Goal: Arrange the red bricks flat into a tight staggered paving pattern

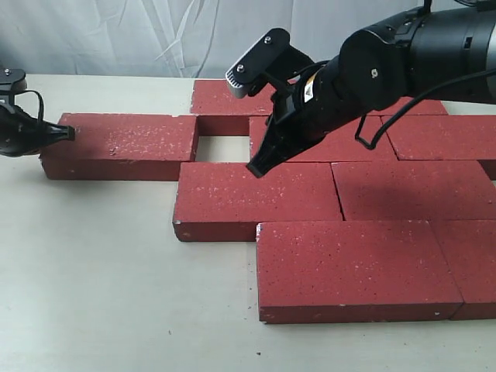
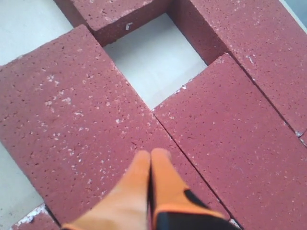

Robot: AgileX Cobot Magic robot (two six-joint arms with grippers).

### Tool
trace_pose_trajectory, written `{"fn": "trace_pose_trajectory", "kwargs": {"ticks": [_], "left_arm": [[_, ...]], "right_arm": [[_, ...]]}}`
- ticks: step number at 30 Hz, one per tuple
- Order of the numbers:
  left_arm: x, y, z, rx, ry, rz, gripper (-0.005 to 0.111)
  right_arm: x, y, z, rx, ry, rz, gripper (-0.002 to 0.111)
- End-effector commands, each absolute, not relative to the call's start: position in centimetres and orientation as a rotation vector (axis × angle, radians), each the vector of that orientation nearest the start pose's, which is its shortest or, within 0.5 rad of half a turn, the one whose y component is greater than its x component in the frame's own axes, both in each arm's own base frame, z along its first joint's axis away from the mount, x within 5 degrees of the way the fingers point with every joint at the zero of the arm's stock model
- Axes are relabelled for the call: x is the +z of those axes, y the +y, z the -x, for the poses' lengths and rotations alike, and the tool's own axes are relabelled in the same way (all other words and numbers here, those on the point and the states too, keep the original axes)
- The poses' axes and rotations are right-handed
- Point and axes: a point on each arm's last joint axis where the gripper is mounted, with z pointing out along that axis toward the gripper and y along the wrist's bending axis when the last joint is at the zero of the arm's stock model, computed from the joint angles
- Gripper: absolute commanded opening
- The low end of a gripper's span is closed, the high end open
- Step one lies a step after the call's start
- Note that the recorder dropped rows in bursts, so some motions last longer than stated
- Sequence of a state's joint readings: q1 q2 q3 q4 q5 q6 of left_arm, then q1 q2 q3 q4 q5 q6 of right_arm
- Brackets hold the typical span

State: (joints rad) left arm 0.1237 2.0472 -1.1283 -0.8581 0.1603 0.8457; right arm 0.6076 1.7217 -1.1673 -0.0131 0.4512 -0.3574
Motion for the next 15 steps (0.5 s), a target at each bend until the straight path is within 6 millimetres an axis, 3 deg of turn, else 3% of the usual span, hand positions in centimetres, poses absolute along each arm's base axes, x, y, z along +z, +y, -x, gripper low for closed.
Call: {"fn": "trace_pose_trajectory", "kwargs": {"ticks": [1, 8, 15], "left_arm": [[11.3, 3.1, -40.2, -0.140, 2.511, 0.091, 0.000], [11.1, 0.8, -40.3, -0.154, 2.515, 0.009, 0.000], [11.1, 0.6, -40.3, -0.162, 2.517, 0.006, 0.000]], "right_arm": [[23.1, 20.8, -30.6, 0.093, 2.196, 1.154, -0.001], [23.1, 20.8, -30.6, 0.093, 2.194, 1.153, -0.001], [23.1, 20.8, -30.6, 0.093, 2.194, 1.153, -0.001]]}}
